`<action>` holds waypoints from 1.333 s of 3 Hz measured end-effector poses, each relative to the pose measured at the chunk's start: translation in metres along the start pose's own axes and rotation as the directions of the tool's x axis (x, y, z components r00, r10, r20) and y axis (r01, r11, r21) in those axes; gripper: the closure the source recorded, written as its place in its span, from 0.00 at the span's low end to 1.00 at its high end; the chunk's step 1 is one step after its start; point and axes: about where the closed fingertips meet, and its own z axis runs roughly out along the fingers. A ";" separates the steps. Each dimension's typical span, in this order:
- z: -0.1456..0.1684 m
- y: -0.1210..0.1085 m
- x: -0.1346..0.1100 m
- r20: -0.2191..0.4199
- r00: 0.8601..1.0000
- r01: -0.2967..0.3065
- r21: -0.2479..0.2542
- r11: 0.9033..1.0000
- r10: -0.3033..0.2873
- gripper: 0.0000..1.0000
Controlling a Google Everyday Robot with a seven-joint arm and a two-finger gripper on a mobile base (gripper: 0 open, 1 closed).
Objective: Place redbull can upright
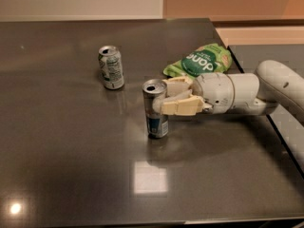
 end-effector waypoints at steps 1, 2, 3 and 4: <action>-0.005 -0.002 0.007 0.004 1.000 0.002 0.013 1.000 -0.002 0.55; -0.001 -0.001 0.004 0.001 1.000 0.001 0.006 1.000 -0.001 0.32; 0.001 0.000 0.004 0.000 1.000 0.002 0.002 1.000 -0.002 0.08; 0.003 0.000 0.003 0.000 1.000 0.003 -0.001 1.000 -0.003 0.00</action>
Offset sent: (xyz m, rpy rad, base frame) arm 0.0018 -0.0039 -0.0066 0.0034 -0.0005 -0.0125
